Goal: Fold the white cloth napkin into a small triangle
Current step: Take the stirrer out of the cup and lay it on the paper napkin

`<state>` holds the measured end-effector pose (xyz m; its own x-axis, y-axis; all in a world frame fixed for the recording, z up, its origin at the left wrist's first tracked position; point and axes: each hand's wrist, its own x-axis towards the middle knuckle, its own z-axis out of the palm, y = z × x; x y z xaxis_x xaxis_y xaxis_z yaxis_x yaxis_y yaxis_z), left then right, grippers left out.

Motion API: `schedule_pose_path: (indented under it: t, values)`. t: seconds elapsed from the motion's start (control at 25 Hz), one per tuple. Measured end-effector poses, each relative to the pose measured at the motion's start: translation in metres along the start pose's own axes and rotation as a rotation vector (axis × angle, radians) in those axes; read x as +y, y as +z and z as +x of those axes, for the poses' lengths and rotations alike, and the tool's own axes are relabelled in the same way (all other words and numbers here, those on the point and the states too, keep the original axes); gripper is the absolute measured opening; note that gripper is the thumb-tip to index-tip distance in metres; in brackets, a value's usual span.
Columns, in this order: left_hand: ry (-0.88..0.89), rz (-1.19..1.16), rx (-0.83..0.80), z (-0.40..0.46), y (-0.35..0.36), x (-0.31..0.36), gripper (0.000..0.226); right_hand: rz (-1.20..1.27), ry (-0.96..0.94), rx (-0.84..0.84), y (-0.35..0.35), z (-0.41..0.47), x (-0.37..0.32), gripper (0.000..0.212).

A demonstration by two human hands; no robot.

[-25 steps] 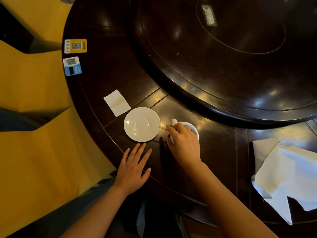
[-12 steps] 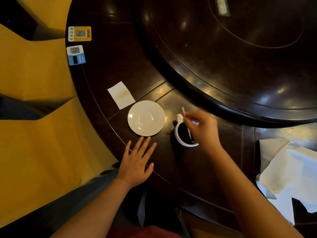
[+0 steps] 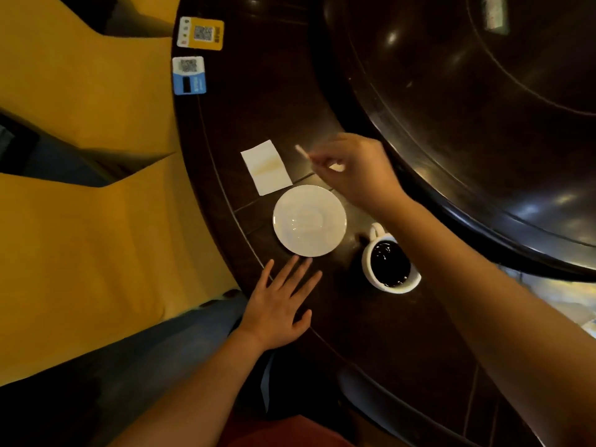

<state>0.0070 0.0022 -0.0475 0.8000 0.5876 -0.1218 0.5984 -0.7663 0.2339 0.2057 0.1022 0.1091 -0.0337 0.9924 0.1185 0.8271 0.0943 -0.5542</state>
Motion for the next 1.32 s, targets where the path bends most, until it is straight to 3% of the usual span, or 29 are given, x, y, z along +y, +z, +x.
schedule_pose_path:
  t: [0.24, 0.48, 0.72, 0.96, 1.16, 1.32]
  values:
    - [-0.014, -0.064, 0.015, -0.001, 0.006, 0.000, 0.070, -0.390, -0.484, -0.232, 0.103, 0.056, -0.042, 0.022]
    - [-0.001, -0.044, 0.013, 0.001, 0.007, -0.001, 0.071, -0.515, -0.514, -0.384, 0.141, 0.069, -0.031, 0.020]
    - [0.014, -0.055, 0.021, 0.000, 0.010, -0.001, 0.071, -0.556, -0.442, -0.421, 0.151, 0.076, -0.022, 0.022]
    - [-0.005, -0.012, -0.006, 0.001, 0.003, 0.002, 0.070, -0.423, -0.270, -0.276, 0.112, 0.040, -0.015, 0.027]
    - [-0.007, -0.002, -0.004, 0.002, -0.003, 0.004, 0.069, -0.366, 0.009, -0.230, 0.055, -0.043, 0.004, 0.044]
    - [0.004, 0.002, -0.008, 0.003, -0.004, 0.004, 0.071, -0.402, 0.346, -0.214, 0.018, -0.110, 0.026, 0.070]
